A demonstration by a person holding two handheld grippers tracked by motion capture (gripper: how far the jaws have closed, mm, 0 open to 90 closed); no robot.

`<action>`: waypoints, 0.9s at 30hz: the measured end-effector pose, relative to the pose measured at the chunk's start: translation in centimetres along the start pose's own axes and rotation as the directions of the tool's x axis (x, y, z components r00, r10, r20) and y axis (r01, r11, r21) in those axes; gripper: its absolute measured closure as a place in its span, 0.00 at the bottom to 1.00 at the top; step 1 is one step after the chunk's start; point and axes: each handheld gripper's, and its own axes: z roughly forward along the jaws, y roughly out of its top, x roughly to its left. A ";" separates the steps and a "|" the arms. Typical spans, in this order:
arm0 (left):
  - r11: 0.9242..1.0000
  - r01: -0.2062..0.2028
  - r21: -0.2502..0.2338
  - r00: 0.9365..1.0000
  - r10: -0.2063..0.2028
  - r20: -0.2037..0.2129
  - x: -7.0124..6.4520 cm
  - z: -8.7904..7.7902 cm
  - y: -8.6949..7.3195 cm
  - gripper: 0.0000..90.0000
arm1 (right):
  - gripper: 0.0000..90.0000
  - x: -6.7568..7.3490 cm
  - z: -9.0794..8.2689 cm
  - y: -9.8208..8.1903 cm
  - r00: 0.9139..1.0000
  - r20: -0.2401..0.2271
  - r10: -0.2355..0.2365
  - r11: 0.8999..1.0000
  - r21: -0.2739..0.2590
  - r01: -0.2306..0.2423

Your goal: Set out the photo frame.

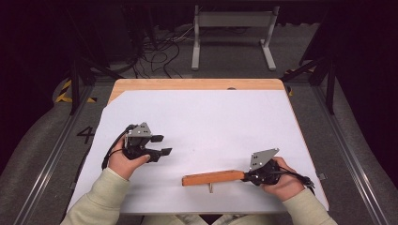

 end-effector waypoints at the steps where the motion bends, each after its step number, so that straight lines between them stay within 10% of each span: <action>1: 1.000 0.007 0.011 1.000 -0.007 -0.002 0.1 0.1 0.0 0.42 | 1.00 0.0 0.0 0.0 1.000 0.000 0.000 1.000 0.000 0.000; 18: 0.997 -0.008 0.077 1.000 0.007 0.008 -0.2 1.4 -0.3 0.42 | 1.00 0.0 1.3 0.2 0.998 -0.043 0.049 0.999 -0.011 -0.050; 27: 0.997 -0.002 0.072 1.000 0.001 0.017 -0.2 1.8 -0.7 0.44 | 1.00 -1.8 2.1 0.7 0.987 -0.026 0.159 0.985 -0.066 -0.160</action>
